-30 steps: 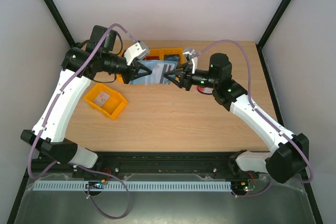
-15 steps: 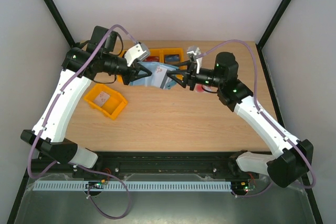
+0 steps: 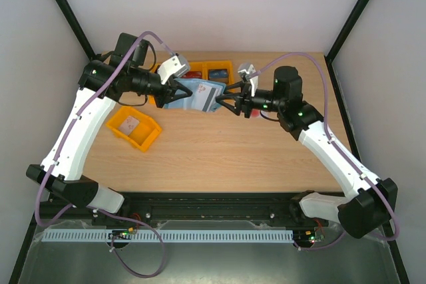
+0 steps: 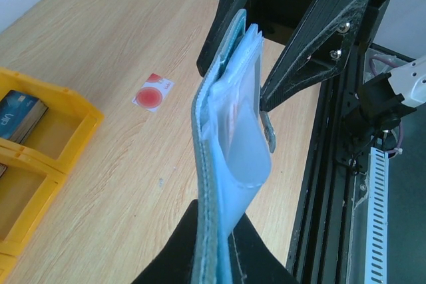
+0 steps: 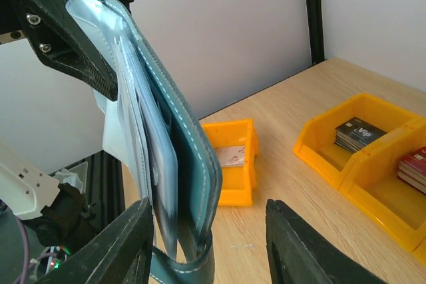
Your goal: Take the credit cards out of the card holder
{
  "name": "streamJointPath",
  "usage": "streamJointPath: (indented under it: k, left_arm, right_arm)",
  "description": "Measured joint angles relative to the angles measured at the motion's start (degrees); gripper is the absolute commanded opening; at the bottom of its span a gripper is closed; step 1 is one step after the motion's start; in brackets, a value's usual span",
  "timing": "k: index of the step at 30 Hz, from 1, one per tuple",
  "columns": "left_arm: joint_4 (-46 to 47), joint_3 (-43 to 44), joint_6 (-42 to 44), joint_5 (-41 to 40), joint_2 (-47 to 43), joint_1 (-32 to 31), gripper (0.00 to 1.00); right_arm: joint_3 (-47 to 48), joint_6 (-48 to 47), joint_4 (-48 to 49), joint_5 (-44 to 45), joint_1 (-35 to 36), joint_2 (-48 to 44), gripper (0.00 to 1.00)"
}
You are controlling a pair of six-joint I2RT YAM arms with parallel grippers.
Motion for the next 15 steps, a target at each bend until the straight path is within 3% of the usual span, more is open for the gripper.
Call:
streamJointPath:
  k: [15]
  left_arm:
    - [0.0, 0.0, 0.0, 0.98, 0.0, 0.0, 0.02]
  right_arm:
    - [0.22, 2.49, 0.31, 3.39, -0.02, 1.51, 0.42]
